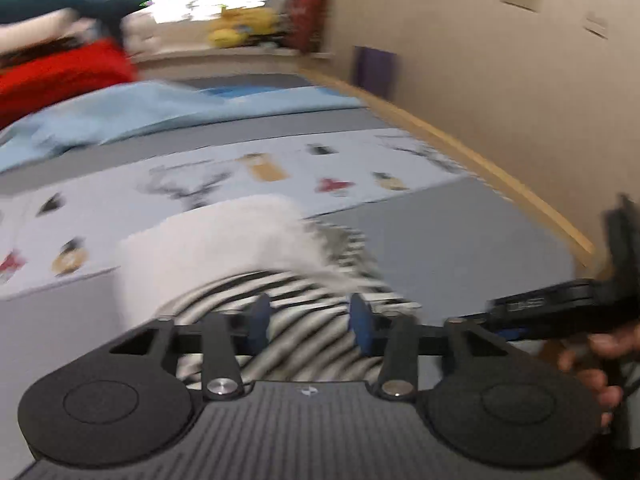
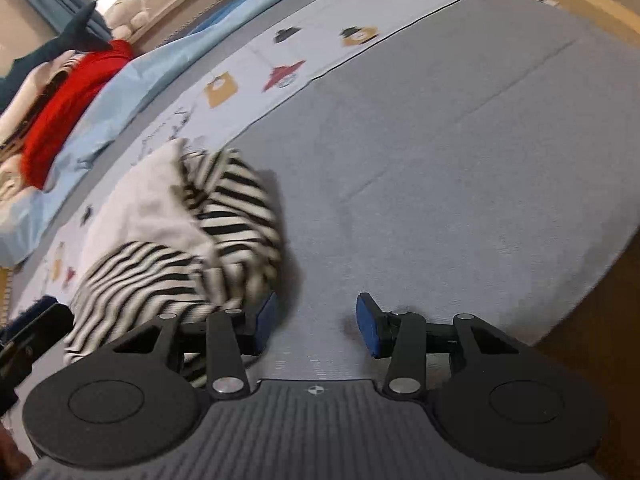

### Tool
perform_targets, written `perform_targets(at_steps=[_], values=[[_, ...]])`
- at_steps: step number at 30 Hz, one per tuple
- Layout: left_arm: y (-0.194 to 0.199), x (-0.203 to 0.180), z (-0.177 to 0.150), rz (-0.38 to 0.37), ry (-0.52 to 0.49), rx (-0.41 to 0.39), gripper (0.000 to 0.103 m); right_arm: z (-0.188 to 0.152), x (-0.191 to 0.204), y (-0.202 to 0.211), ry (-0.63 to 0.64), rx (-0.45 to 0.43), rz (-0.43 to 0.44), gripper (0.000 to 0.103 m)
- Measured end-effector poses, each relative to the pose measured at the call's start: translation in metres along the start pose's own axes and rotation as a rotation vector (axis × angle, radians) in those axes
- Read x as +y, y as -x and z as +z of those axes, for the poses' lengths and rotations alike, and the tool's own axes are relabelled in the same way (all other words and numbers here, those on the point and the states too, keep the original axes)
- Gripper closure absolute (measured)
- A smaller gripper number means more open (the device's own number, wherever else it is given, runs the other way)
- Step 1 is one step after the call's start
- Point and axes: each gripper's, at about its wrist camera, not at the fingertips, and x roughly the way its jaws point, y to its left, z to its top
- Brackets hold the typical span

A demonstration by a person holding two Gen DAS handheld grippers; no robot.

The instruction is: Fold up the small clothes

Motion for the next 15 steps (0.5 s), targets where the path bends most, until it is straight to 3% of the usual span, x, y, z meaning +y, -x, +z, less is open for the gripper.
perform_targets(at_steps=[3,5,7,9,14,15], values=[[0.001,0.032,-0.013,0.045,0.093,0.06,0.082,0.004,0.015,-0.008,0.018,0.013,0.048,0.055],[-0.014,0.037,-0.031,0.017,0.131,0.175,0.083,0.008,0.028,-0.015,0.047,0.014,0.069,0.052],[-0.034,0.018,-0.051,-0.03,0.03,0.317,0.083,0.013,0.039,-0.026,0.066,0.026,0.073,0.049],[-0.033,-0.002,-0.062,-0.028,-0.089,0.303,0.083,0.016,0.046,-0.037,0.082,0.04,0.056,0.048],[-0.022,0.013,-0.067,-0.052,0.03,0.281,0.083,0.016,0.056,-0.062,0.132,0.084,-0.006,0.049],[-0.017,0.015,-0.066,-0.056,0.045,0.267,0.083,0.014,0.056,-0.064,0.145,0.087,-0.002,0.055]])
